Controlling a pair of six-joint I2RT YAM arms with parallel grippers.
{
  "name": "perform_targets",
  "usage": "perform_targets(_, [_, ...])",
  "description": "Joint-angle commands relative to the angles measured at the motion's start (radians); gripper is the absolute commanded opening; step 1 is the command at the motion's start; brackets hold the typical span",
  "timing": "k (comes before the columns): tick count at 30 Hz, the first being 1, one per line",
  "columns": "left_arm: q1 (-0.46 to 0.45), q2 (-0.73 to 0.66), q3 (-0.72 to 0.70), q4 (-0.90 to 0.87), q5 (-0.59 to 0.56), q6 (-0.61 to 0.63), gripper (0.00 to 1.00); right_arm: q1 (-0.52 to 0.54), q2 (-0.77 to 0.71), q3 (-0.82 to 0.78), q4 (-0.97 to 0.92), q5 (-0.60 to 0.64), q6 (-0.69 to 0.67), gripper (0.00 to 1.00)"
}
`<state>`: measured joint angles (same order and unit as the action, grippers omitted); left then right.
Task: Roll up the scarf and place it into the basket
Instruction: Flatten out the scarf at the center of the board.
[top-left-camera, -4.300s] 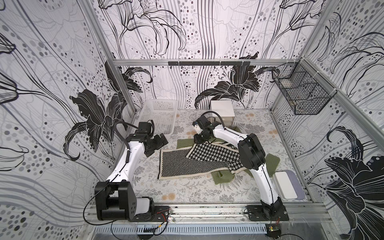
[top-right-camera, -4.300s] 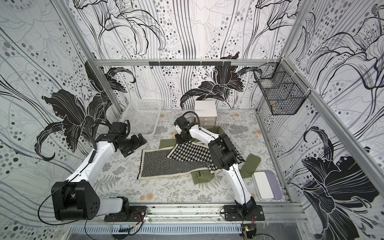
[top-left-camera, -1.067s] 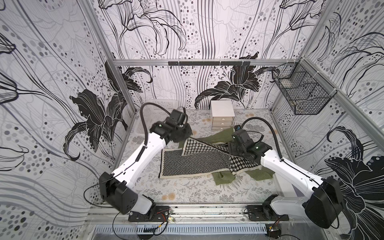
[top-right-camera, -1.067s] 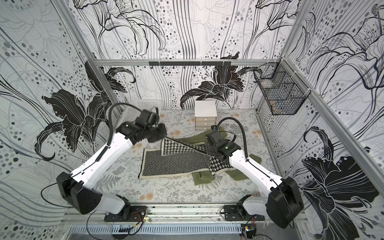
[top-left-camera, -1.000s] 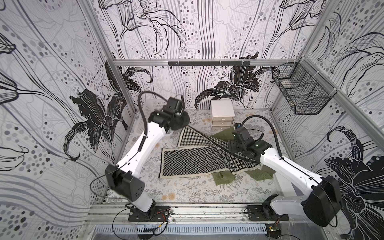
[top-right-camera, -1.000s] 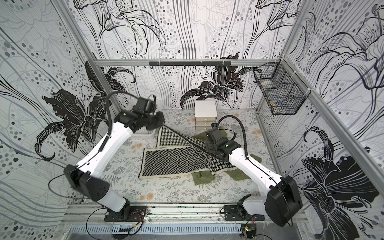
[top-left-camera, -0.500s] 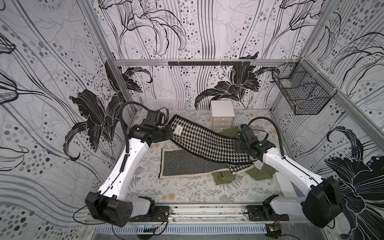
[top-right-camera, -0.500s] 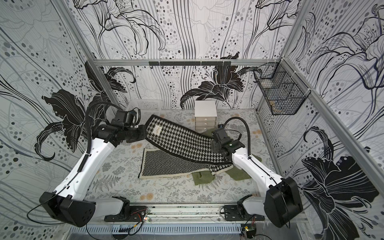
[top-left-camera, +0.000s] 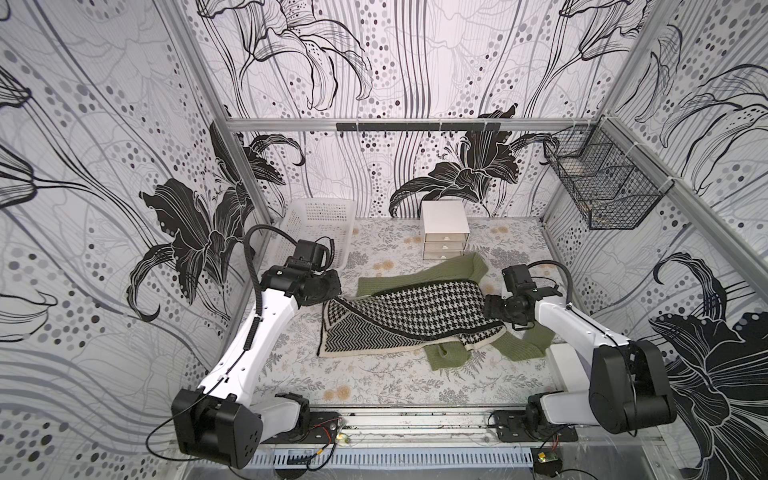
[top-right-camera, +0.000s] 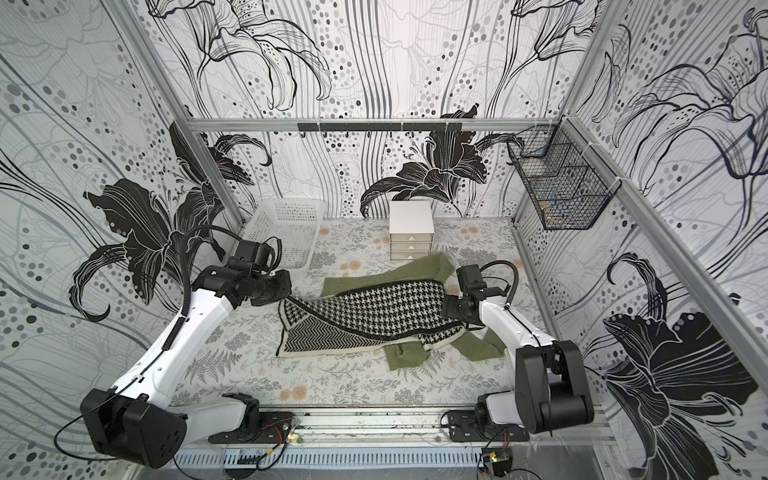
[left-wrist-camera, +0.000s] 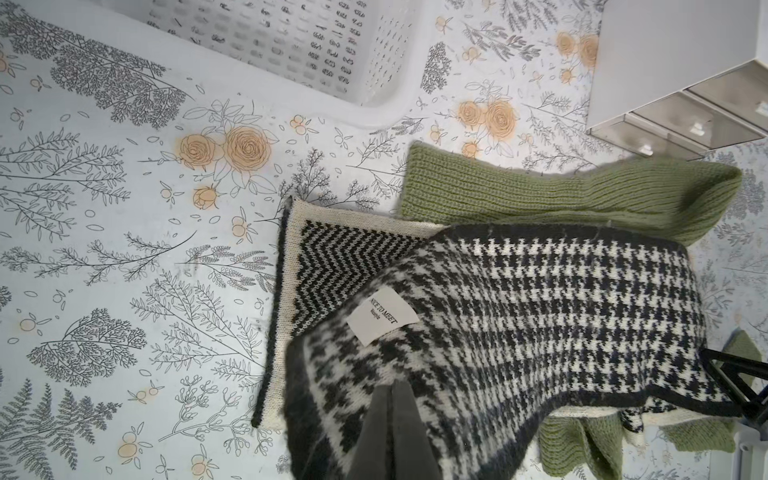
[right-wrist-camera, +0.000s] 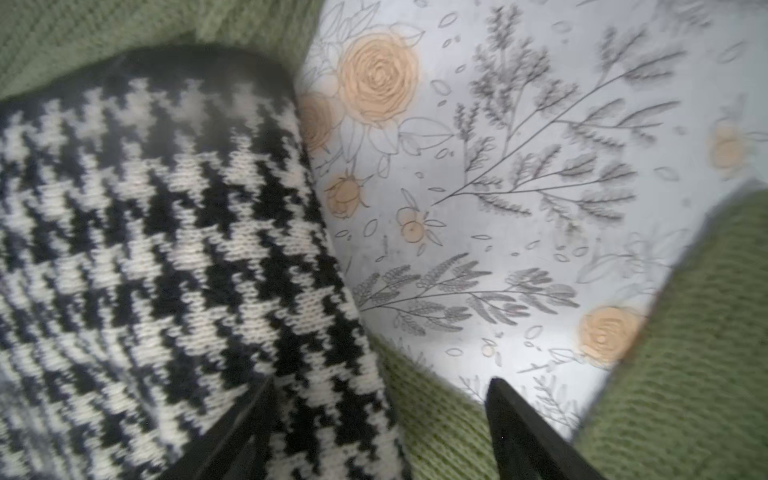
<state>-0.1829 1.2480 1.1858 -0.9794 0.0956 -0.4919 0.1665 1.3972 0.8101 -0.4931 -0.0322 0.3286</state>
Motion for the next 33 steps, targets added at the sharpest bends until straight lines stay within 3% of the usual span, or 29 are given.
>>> perform_targets(1, [0.015, 0.006, -0.003, 0.055, 0.004, -0.005, 0.00, -0.005, 0.036, 0.036, 0.022, -0.183, -0.012, 0.75])
perform_targets(2, [0.019, 0.010, 0.002, 0.054, 0.004, -0.001, 0.00, -0.005, 0.043, 0.040, 0.021, -0.207, -0.014, 0.68])
perform_targets(3, [0.022, 0.015, 0.009, 0.053, 0.004, 0.006, 0.00, -0.005, 0.049, 0.043, 0.016, -0.210, -0.012, 0.50])
perform_targets(5, [0.030, 0.026, 0.027, 0.044, -0.001, 0.013, 0.00, -0.013, 0.027, 0.039, 0.002, -0.198, 0.008, 0.03])
perform_targets(6, [0.032, 0.029, 0.034, 0.040, -0.004, 0.020, 0.00, -0.021, -0.013, 0.031, -0.003, -0.181, 0.020, 0.00])
perform_targets(12, [0.043, 0.057, 0.029, 0.076, 0.026, 0.014, 0.00, -0.097, -0.201, 0.158, -0.162, 0.034, -0.024, 0.00])
perform_targets(15, [0.043, 0.055, -0.027, 0.158, 0.038, -0.019, 0.00, -0.121, -0.171, 0.221, -0.217, 0.131, -0.068, 0.00])
perform_targets(19, [0.043, 0.074, -0.135, 0.255, 0.032, -0.072, 0.00, -0.130, -0.076, 0.186, -0.238, 0.222, -0.076, 0.00])
perform_targets(24, [0.019, 0.134, -0.109, 0.278, 0.072, -0.096, 0.00, -0.130, -0.037, 0.154, -0.197, 0.190, -0.066, 0.00])
perform_targets(29, [0.019, 0.249, 0.132, 0.165, -0.017, -0.014, 0.00, -0.130, -0.039, 0.218, -0.177, 0.118, -0.074, 0.00])
perform_targets(33, [0.018, 0.149, 0.125, 0.230, -0.071, 0.025, 0.00, -0.130, -0.063, 0.252, -0.188, 0.095, -0.083, 0.00])
